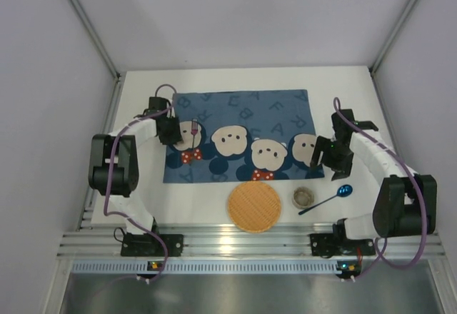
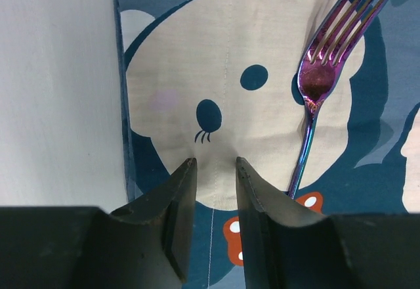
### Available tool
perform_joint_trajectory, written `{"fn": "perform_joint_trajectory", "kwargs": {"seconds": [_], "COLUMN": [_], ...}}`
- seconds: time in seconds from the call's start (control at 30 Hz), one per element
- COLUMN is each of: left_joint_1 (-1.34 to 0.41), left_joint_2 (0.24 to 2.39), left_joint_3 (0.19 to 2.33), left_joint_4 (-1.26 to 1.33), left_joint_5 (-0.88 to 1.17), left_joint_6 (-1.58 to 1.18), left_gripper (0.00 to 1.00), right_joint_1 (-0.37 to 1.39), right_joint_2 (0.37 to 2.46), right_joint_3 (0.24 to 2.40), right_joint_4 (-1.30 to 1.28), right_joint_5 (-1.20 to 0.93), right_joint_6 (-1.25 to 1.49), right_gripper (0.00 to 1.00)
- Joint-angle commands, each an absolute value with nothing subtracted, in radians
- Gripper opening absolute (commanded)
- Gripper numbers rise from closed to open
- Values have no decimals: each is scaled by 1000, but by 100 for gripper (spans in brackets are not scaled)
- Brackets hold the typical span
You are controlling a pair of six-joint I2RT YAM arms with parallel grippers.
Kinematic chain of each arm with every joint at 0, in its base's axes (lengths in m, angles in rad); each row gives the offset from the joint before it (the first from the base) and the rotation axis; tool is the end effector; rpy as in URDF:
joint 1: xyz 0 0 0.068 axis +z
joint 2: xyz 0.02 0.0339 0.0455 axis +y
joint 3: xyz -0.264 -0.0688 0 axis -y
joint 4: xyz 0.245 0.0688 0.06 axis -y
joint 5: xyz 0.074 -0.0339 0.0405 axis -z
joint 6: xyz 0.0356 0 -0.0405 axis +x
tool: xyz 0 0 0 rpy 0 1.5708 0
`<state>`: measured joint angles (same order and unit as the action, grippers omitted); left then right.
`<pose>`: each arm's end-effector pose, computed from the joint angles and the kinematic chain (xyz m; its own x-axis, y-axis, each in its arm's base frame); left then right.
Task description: Set the dinner table for one person
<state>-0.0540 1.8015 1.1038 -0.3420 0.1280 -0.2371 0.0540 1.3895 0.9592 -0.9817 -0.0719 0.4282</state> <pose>0.3613 -0.0241 0.1648 -0.8646 -0.1866 -0.4665 -0.0874 0.9702 -0.2260 0.2369 0.0154 0.2174 -0.9240 0.3648 -0.1144 0.3501 0.9276 0.1302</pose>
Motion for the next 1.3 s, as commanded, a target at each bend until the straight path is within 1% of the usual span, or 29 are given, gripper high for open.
{"fn": "perform_joint_trajectory", "kwargs": {"seconds": [0.0,0.17,0.33,0.53,0.57,0.73,0.77,0.83,0.87,0.97,1.03,1.1,1.23,1.27], "left_joint_1": [-44,-43,-43,-43,-43,-43,-43,-43,-43,-43,-43,-41,-31,-29], "left_joint_2": [1779,1821,1812,1795,1777,1697,1672,1646,1622,1571,1545,1510,1445,1433], "left_joint_3": [1106,1273,1357,1413,1410,1349,1338,1309,1298,1253,1221,1203,1158,1151], "left_joint_4": [-422,-505,-538,-583,-583,-572,-572,-571,-572,-578,-589,-598,-621,-621], "left_joint_5": [118,117,130,141,143,167,175,181,181,173,160,140,130,130], "left_joint_6": [-212,-187,-202,-204,-212,-236,-236,-236,-230,-209,-192,-169,-146,-144], "left_gripper": [38,39,39,39,39,39,39,39,39,39,40,40,40,40], "right_joint_1": [101,166,201,250,253,264,267,268,270,279,285,291,311,313], "right_joint_2": [1345,1336,1302,1275,1275,1279,1281,1287,1296,1322,1339,1367,1396,1399], "right_joint_3": [948,914,871,815,808,772,770,765,764,772,776,782,802,807], "right_joint_4": [-988,-986,-986,-977,-974,-948,-942,-936,-933,-930,-922,-922,-928,-933], "right_joint_5": [-95,-95,-107,-114,-112,-107,-106,-98,-97,-90,-94,-94,-89,-86], "right_joint_6": [445,465,479,489,489,502,508,511,512,515,514,514,512,511], "right_gripper": [78,78,76,68,64,51,46,40,33,23,19,12,1,0]}}
